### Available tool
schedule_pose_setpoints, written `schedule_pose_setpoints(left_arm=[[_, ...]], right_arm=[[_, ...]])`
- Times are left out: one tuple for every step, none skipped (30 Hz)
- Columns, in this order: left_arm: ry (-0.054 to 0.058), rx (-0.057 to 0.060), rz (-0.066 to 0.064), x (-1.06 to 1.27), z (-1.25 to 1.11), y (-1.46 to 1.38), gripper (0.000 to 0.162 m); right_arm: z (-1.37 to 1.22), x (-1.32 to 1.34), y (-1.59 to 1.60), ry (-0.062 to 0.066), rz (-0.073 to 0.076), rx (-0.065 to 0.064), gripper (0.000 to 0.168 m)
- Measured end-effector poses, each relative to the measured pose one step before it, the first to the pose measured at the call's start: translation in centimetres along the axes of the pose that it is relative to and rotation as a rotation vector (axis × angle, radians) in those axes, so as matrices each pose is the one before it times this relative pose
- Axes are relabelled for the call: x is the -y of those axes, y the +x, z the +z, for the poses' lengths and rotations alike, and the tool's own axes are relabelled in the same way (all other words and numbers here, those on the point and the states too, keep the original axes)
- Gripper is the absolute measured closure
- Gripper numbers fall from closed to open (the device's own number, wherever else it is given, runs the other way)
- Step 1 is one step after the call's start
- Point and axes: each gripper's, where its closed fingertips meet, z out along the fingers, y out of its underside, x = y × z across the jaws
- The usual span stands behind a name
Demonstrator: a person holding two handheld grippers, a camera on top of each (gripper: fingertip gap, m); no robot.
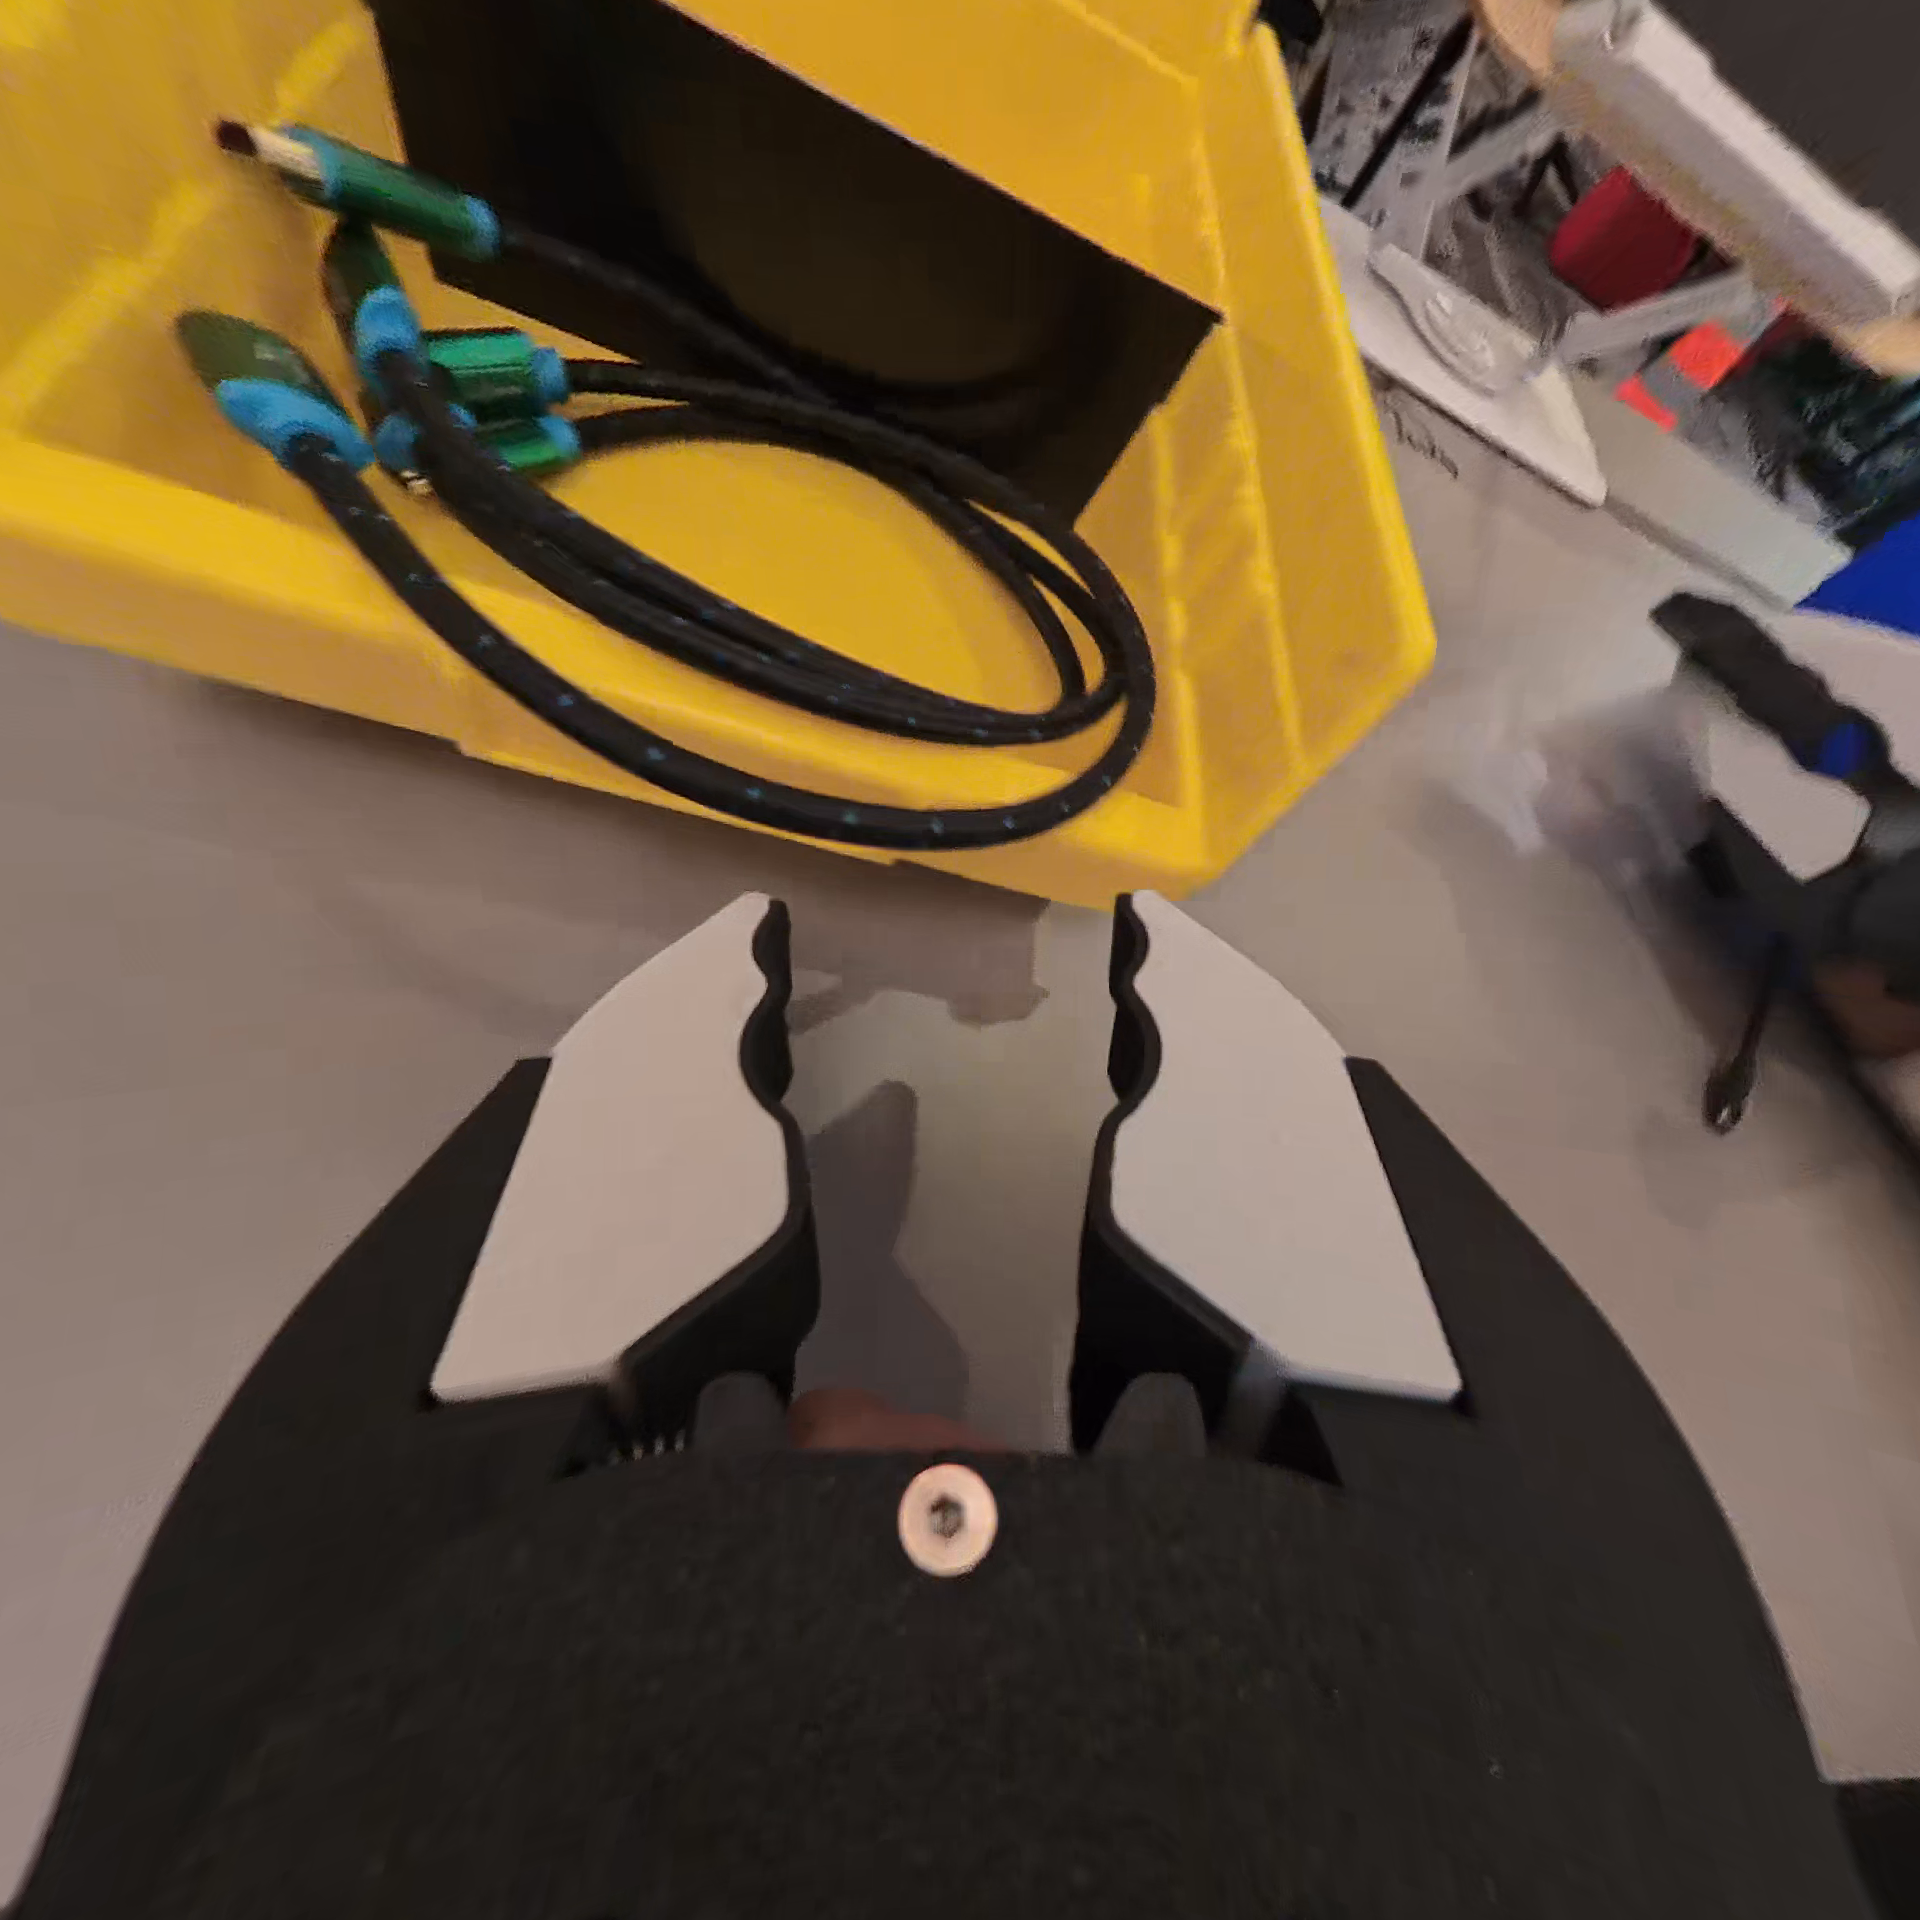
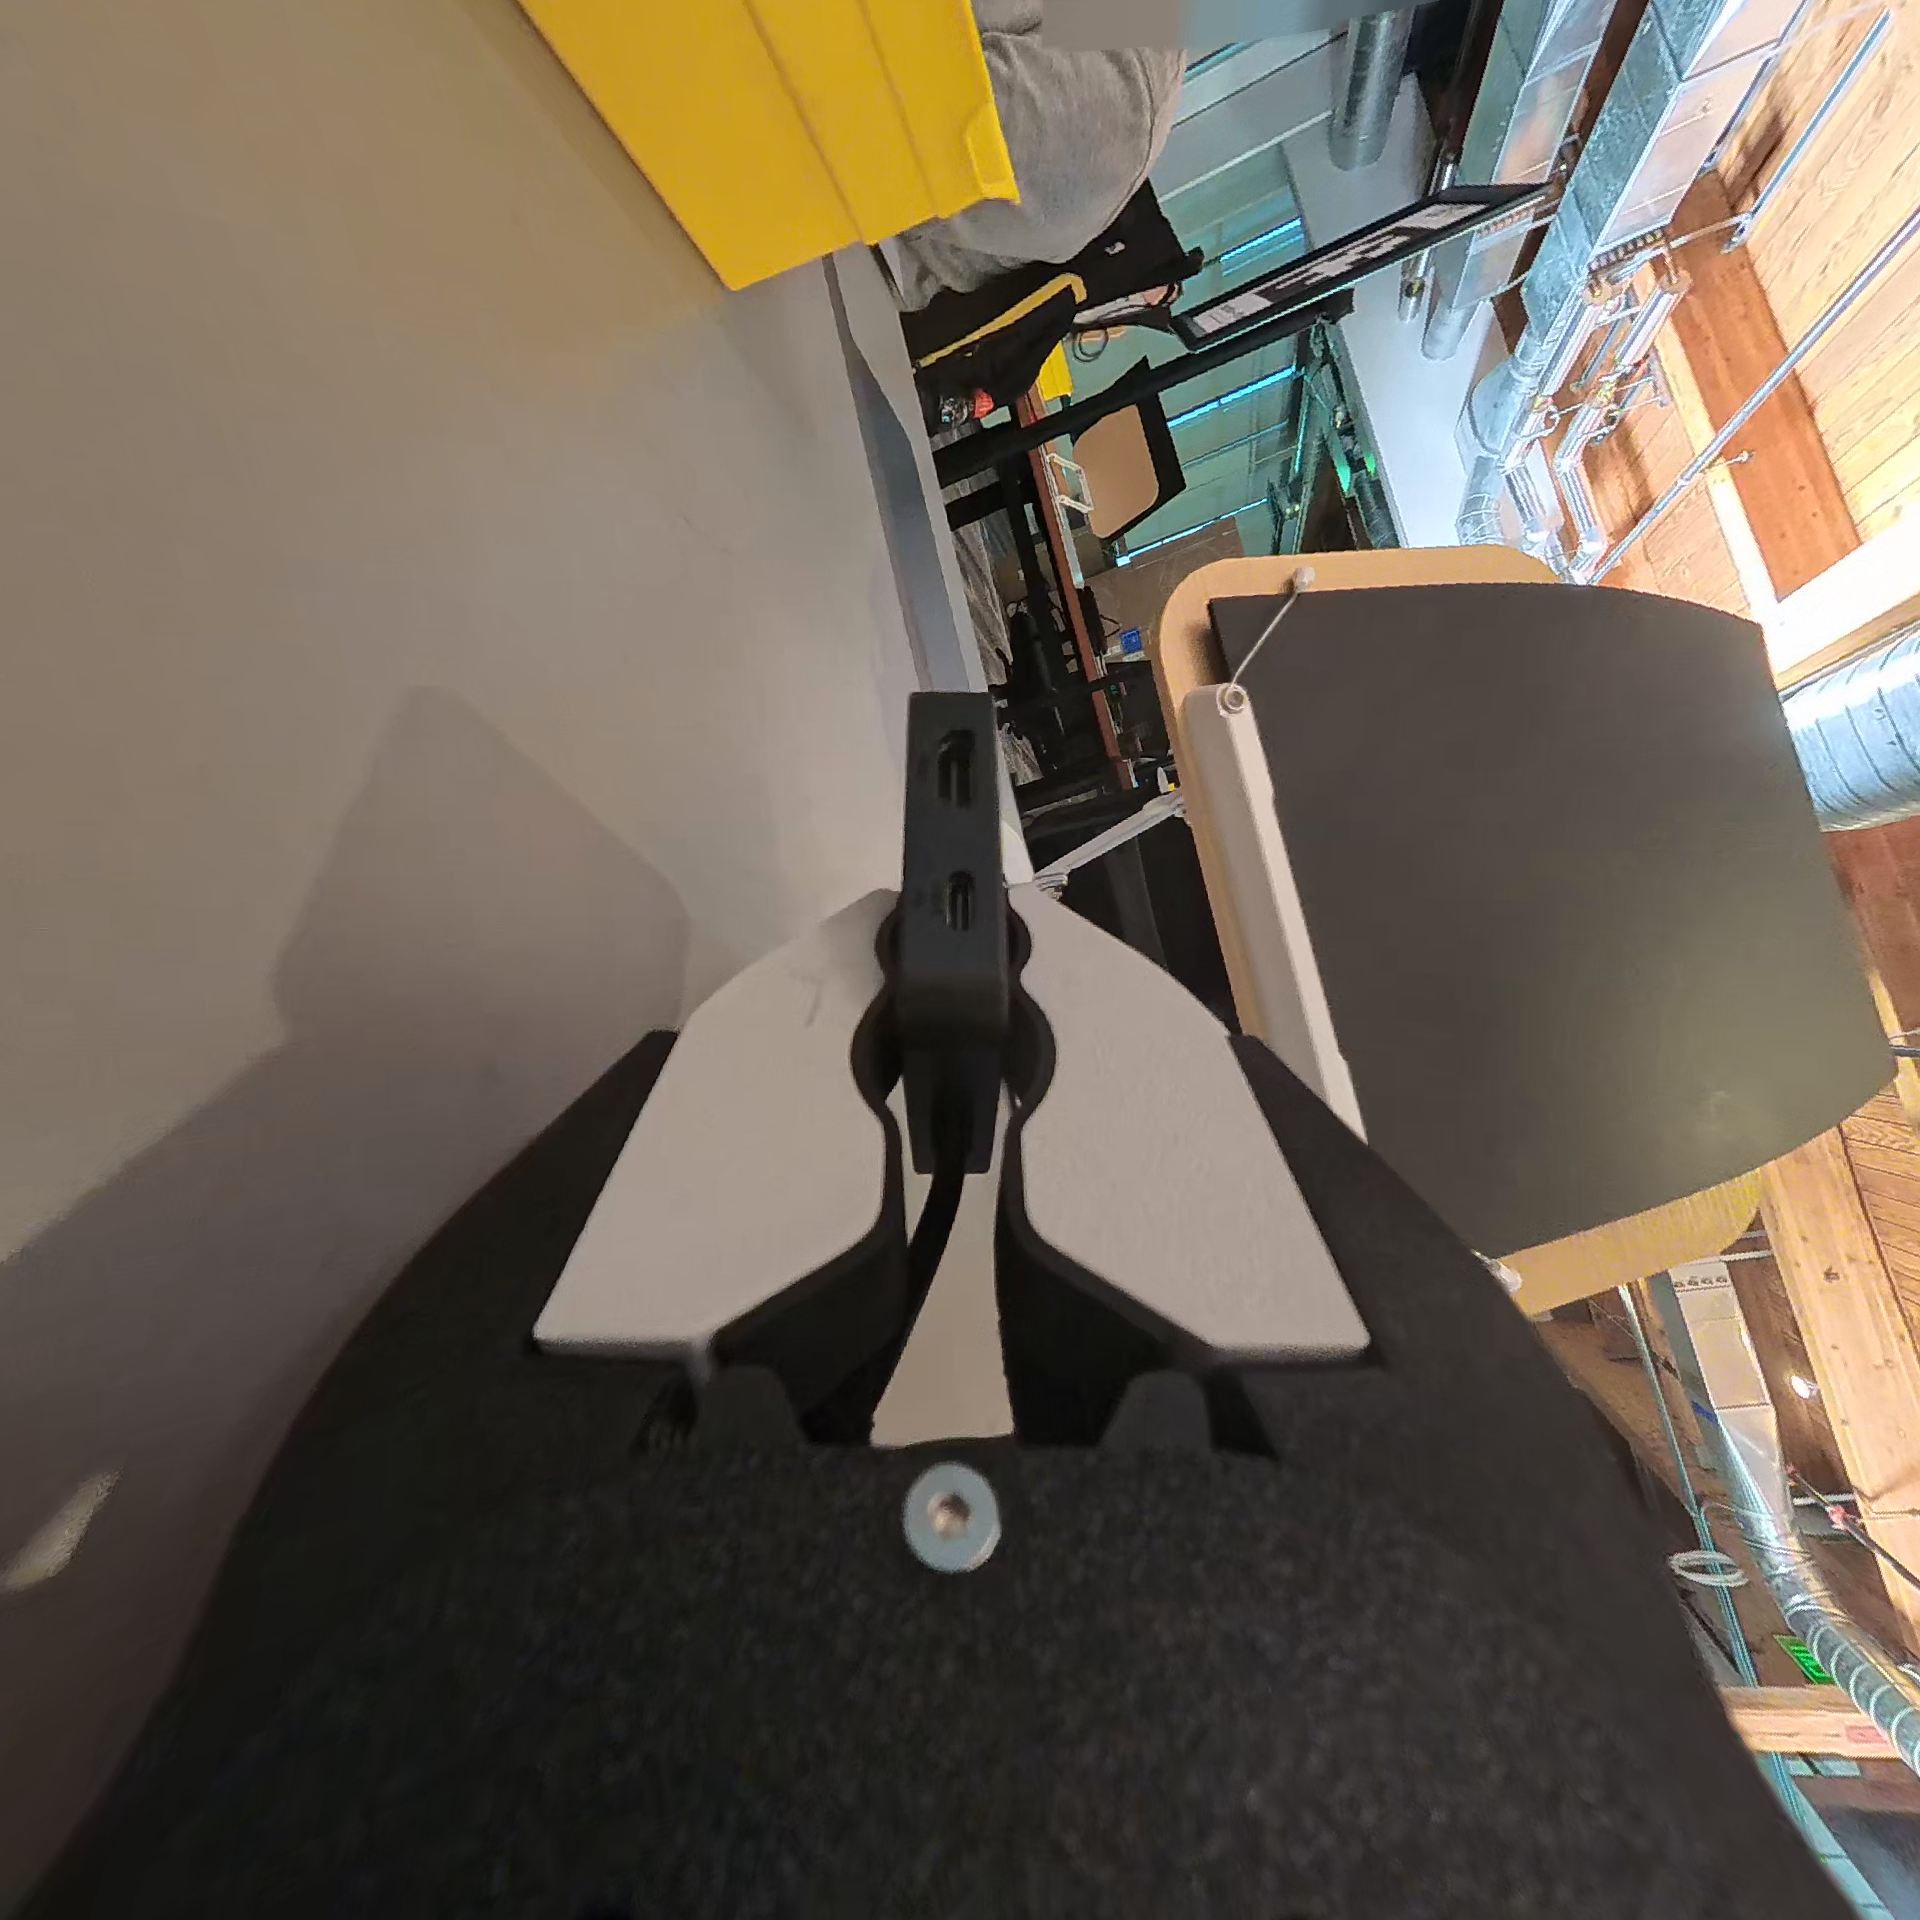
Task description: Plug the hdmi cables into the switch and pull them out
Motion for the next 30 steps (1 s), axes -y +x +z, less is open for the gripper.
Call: schedule_pose_setpoints(left_arm=[[0.0184,-0.0136,-0.0363,0.644,0.065,-0.224,0.105],[0.0191,-0.0094,-0.0289,0.675,0.077,-0.217,0.108],[0.0130,0.0019,-0.0246,0.607,0.155,-0.350,0.114],[0.0048,-0.0072,-0.0226,0.475,0.168,-0.196,0.117],[-0.0007,-0.0363,-0.0218,0.350,0.045,0.202,0.126],[0.0014,-0.0482,-0.0295,0.306,-0.136,0.365,0.134],[-0.0017,-0.0386,-0.0348,0.202,-0.225,0.308,0.142],[-0.0119,-0.0233,-0.0245,0.021,-0.264,0.193,0.147],[-0.0132,-0.0130,-0.0069,-0.002,-0.317,0.161,0.149],[-0.0035,-0.0121,0.0033,0.155,-0.455,0.241,0.150],[0.0052,-0.0158,0.0079,0.327,-0.597,0.380,0.151],[0.0041,-0.0150,0.0177,0.394,-0.642,0.469,0.153],[0.0029,-0.0070,0.0333,0.465,-0.628,0.466,0.153],[0.0090,-0.0018,0.0480,0.643,-0.583,0.461,0.154],[0.0012,-0.0043,0.0589,0.639,-0.458,0.537,0.154],[-0.0130,-0.0052,0.0637,0.528,-0.340,0.554,0.154],[-0.0017,-0.0081,0.0584,0.708,-0.353,0.582,0.154],[0.0106,-0.0269,0.0492,0.874,-0.405,0.798,0.155],[0.0080,-0.0462,0.0344,0.877,-0.441,1.001,0.155],[0.0132,-0.0553,0.0166,0.933,-0.492,1.095,0.155],[0.0204,-0.0628,0.0113,0.992,-0.535,1.214,0.156],[0.0237,-0.0620,0.0132,0.965,-0.538,1.311,0.156],[0.0252,-0.0523,0.0158,0.912,-0.514,1.330,0.156],[0.0190,-0.0501,0.0150,0.735,-0.438,1.406,0.156],[0.0163,-0.0560,0.0104,0.619,-0.324,1.541,0.156],[0.0168,-0.0669,-0.0002,0.488,-0.156,1.693,0.156],[0.0104,-0.0748,-0.0155,0.260,0.055,1.711,0.157],[0.0064,-0.0725,-0.0237,0.023,0.278,1.522,0.157],[0.0073,-0.0706,-0.0313,-0.187,0.438,1.291,0.157],[0.0084,-0.0701,-0.0507,-0.361,0.531,0.994,0.156]], right_arm=[[0.025,0.028,-0.098,0.0002,-0.0052,0.0031,0.154],[0.033,0.029,-0.151,0.0001,-0.0035,0.0072,0.155],[0.046,0.000,-0.159,-0.0017,-0.0049,0.0065,0.155],[0.019,-0.009,-0.076,-0.0023,-0.0067,0.0018,0.154],[0.018,0.017,-0.076,0.0001,-0.0039,0.0028,0.154],[0.000,0.005,-0.103,-0.0006,-0.0015,0.0043,0.154],[-0.024,-0.025,-0.040,-0.0024,-0.0035,0.0006,0.154],[-0.034,-0.028,-0.016,-0.0020,-0.0039,-0.0009,0.154],[-0.048,-0.032,-0.037,-0.0020,-0.0026,0.0008,0.154],[-0.053,-0.041,-0.048,-0.0027,-0.0019,0.0012,0.154],[-0.042,-0.030,0.012,-0.0023,-0.0024,-0.0016,0.154],[-0.034,-0.009,0.036,-0.0004,-0.0003,-0.0029,0.154],[-0.015,0.016,0.033,0.0010,0.0038,-0.0001,0.154],[0.006,-0.015,0.030,0.0000,0.0043,-0.0001,0.154],[0.008,-0.035,0.040,-0.0011,0.0030,-0.0007,0.154],[0.000,-0.041,0.008,-0.0013,0.0022,0.0006,0.154],[0.008,-0.024,0.008,-0.0011,0.0010,0.0001,0.154],[-0.007,-0.023,0.010,-0.0008,-0.0005,-0.0010,0.154],[-0.019,0.003,0.008,-0.0005,-0.0015,-0.0011,0.154],[-0.045,0.004,-0.006,0.0001,-0.0018,-0.0008,0.154],[-0.048,-0.005,0.017,0.0006,-0.0016,-0.0015,0.154],[-0.063,-0.013,0.023,-0.0002,-0.0014,-0.0022,0.154],[-0.057,-0.040,0.047,-0.0011,-0.0003,-0.0024,0.154],[-0.054,-0.048,0.071,-0.0009,0.0018,-0.0026,0.154],[-0.052,-0.033,0.095,0.0002,0.0046,-0.0037,0.154],[-0.041,-0.029,0.154,0.0007,0.0076,-0.0048,0.154],[-0.030,0.003,0.169,0.0029,0.0099,-0.0047,0.154],[-0.013,-0.014,0.151,0.0028,0.0106,-0.0038,0.154],[-0.002,-0.038,0.109,0.0009,0.0098,-0.0015,0.154],[0.025,-0.053,0.070,-0.0006,0.0084,0.0000,0.154]])
